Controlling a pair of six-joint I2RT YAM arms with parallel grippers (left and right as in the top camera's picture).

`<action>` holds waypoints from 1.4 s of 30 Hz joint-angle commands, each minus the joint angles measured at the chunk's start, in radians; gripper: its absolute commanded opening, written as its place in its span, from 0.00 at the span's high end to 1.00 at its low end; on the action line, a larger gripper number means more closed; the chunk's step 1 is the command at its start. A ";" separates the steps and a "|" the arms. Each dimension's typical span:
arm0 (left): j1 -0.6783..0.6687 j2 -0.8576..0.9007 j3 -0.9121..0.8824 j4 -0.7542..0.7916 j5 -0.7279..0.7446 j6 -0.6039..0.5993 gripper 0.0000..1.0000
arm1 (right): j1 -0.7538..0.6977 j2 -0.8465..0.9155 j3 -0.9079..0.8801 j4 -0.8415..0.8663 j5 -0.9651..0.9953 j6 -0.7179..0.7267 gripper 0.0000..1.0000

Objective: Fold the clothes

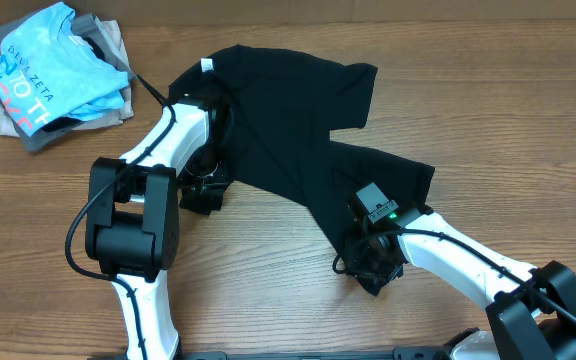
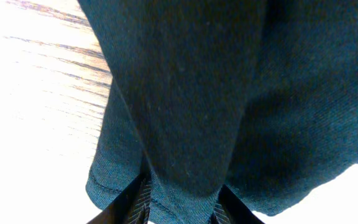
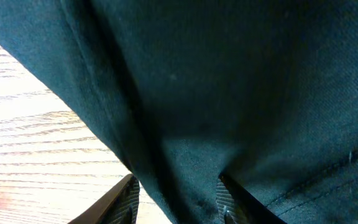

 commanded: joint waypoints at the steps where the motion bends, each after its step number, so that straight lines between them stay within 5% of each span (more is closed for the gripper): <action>1: 0.006 0.010 0.024 0.002 -0.017 -0.013 0.67 | 0.004 0.024 -0.008 0.005 -0.022 0.023 0.56; 5: 0.006 0.010 0.024 0.008 -0.017 -0.008 0.70 | 0.004 0.024 -0.008 0.001 0.004 0.080 0.76; 9: 0.006 0.010 0.026 0.011 -0.017 -0.006 0.85 | 0.004 0.024 -0.005 -0.011 0.040 0.128 0.96; 12: 0.006 0.010 0.050 -0.022 -0.018 -0.006 0.96 | -0.009 0.023 0.026 -0.050 0.100 0.161 0.96; 22: 0.006 0.006 0.188 -0.189 -0.104 -0.019 0.96 | -0.121 0.015 0.359 -0.270 0.275 0.152 0.96; 28: 0.006 0.006 0.188 -0.193 -0.105 -0.022 0.96 | -0.264 0.015 0.540 -0.257 0.315 0.090 0.96; 42: 0.007 0.006 0.188 -0.149 -0.163 -0.040 0.96 | -0.684 0.022 0.602 0.346 0.311 0.012 0.96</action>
